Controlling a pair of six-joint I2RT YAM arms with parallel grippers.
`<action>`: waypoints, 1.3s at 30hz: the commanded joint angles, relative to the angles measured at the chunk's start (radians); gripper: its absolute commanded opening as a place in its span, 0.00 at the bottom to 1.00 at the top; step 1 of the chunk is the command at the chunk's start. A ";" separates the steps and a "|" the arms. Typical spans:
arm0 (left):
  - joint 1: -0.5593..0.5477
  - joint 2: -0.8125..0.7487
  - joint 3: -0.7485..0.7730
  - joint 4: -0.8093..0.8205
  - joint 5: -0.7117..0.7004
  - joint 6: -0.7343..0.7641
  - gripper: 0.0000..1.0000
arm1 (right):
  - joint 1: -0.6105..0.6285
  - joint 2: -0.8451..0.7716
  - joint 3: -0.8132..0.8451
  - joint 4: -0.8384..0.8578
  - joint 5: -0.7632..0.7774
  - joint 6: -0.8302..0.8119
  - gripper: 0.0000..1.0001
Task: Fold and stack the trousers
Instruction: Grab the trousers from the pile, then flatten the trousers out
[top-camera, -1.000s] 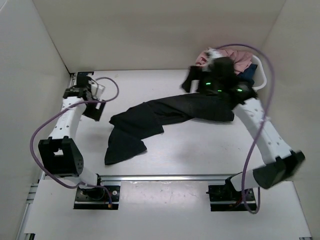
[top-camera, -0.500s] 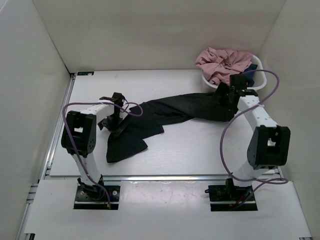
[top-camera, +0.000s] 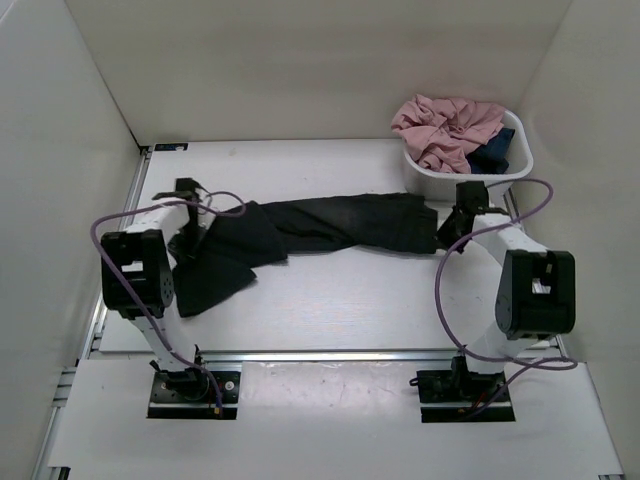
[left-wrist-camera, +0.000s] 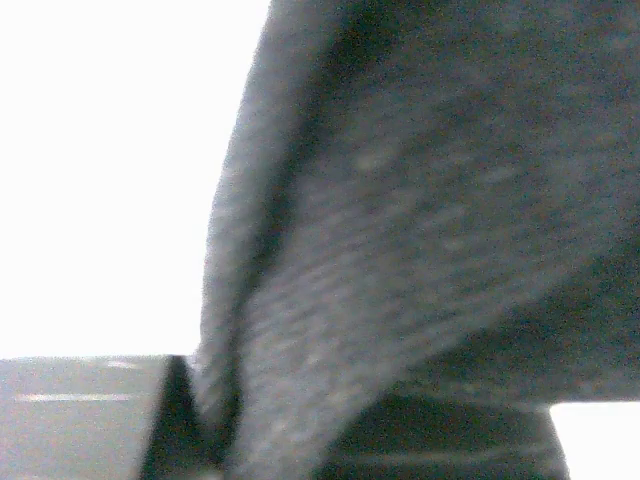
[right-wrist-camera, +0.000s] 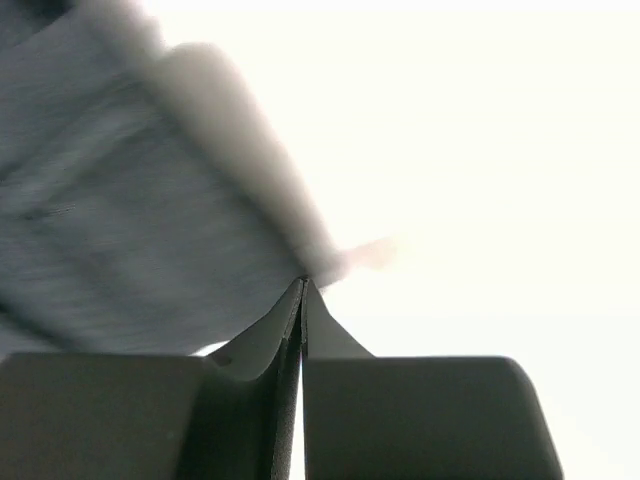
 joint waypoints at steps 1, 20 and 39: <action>0.155 -0.062 0.103 0.036 -0.079 0.068 0.23 | -0.011 -0.152 -0.134 0.025 -0.045 0.045 0.00; -0.401 -0.220 -0.058 0.089 0.050 0.106 1.00 | 0.073 0.007 0.165 0.002 -0.186 -0.024 0.64; -0.455 0.008 -0.076 0.186 -0.142 -0.053 0.21 | 0.214 0.394 0.471 -0.099 -0.252 0.171 0.84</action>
